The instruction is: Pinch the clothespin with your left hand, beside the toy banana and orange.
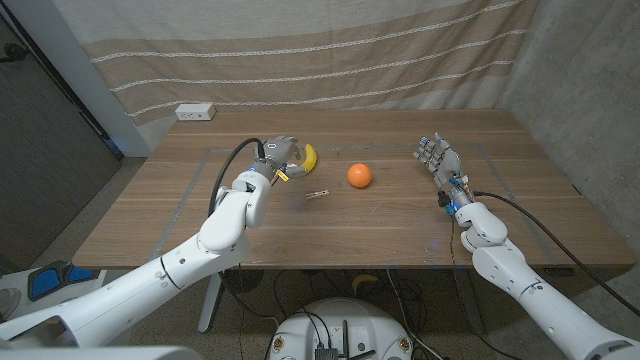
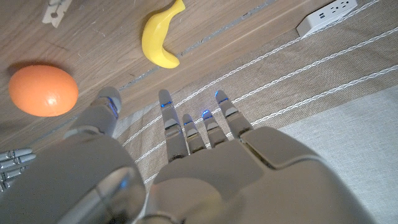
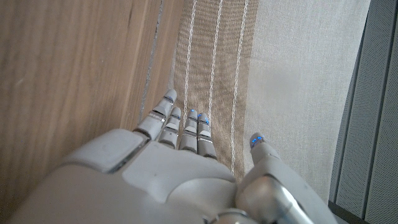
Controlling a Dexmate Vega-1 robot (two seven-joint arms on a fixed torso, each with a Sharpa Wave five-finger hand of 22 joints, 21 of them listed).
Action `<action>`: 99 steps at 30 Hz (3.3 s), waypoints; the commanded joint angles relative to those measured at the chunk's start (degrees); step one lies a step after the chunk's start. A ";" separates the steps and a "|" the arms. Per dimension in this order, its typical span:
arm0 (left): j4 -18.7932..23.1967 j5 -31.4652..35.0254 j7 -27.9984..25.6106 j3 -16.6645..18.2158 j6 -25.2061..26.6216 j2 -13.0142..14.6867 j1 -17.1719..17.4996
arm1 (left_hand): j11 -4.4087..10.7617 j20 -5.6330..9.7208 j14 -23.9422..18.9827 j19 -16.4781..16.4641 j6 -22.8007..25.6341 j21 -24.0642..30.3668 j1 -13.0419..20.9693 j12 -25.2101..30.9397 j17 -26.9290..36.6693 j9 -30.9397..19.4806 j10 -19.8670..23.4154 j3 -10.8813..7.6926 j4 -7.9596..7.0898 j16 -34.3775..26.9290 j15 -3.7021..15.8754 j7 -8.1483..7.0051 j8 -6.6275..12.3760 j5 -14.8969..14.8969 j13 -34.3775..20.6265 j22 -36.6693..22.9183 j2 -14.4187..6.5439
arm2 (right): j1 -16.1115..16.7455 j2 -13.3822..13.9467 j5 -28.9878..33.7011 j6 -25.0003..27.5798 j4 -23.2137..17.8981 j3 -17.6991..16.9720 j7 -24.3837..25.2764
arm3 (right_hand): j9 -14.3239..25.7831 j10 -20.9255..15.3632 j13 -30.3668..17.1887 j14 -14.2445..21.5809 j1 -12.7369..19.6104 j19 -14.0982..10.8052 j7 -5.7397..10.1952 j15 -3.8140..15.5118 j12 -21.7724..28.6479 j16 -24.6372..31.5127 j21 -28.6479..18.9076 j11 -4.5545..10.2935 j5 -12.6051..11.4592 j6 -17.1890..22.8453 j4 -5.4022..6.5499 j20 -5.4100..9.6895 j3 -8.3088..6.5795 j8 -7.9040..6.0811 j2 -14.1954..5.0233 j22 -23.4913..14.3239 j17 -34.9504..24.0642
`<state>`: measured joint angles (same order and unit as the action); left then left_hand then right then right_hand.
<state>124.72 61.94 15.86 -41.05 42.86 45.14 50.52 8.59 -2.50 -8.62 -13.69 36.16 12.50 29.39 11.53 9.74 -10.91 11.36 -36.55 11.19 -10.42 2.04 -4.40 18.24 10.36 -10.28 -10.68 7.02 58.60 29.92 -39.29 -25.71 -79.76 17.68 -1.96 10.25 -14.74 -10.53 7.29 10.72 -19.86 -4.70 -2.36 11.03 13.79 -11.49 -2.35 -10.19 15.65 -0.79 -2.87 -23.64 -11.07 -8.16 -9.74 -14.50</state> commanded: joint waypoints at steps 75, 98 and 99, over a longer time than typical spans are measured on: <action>-6.37 7.16 0.35 -1.67 -1.87 -6.23 3.62 | 1.83 1.05 -6.44 -4.74 6.00 0.47 14.67 0.33 0.28 -0.71 7.14 4.23 -1.37 -0.44 4.40 -1.02 2.60 -0.18 -0.46 -0.10 1.51 | 1.63 0.69 -1.74 -0.27 -0.32 -0.64 -2.02 | 0.18 -1.31 -0.29 1.09 -0.47 -0.59 0.07 -0.22 0.13 0.49 -0.01 -0.08 0.08 1.06 -1.15 -0.34 0.06 -0.04 -0.16 -0.29 -0.50; -8.64 7.35 1.16 -3.16 -2.01 -6.73 2.60 | 1.61 1.02 -6.42 -4.67 6.00 0.36 14.92 0.10 0.32 -0.79 7.10 5.09 -1.82 -0.36 4.32 -0.85 2.38 -0.37 -0.47 -0.17 0.29 | 2.67 0.99 -1.83 -0.30 -1.43 -0.86 -1.66 | 0.18 -1.39 -0.30 1.06 -0.81 -0.57 0.06 -0.32 0.12 0.50 0.03 -0.21 0.11 1.13 -1.17 -0.38 0.23 -0.02 -0.05 -0.29 -0.60; -8.81 7.34 1.06 -3.23 -2.06 -6.74 2.51 | 1.50 0.98 -6.39 -4.67 5.92 0.35 14.93 0.07 0.32 -0.80 7.05 5.13 -1.84 -0.35 4.27 -0.80 2.34 -0.38 -0.47 -0.17 0.22 | 2.68 0.99 -1.84 -0.33 -1.41 -0.87 -1.68 | 0.18 -1.39 -0.30 1.05 -0.82 -0.57 0.08 -0.30 0.12 0.50 0.03 -0.21 0.11 1.14 -1.17 -0.38 0.23 -0.02 -0.05 -0.29 -0.60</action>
<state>117.33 69.31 16.20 -43.68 40.63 38.73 53.69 10.33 -1.63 -14.65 -18.15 41.88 12.95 44.35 11.65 9.73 -11.61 18.21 -31.55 9.36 -10.87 2.15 -5.42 20.57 10.14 -10.54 -10.68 7.96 60.83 30.81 -40.92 -26.00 -80.88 16.94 -3.66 10.25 -15.66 -10.53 7.99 10.19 -20.05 -4.69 -2.66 11.03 14.13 -11.49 -2.25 -10.19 16.26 -1.75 -3.07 -23.17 -11.07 -8.07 -9.73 -14.76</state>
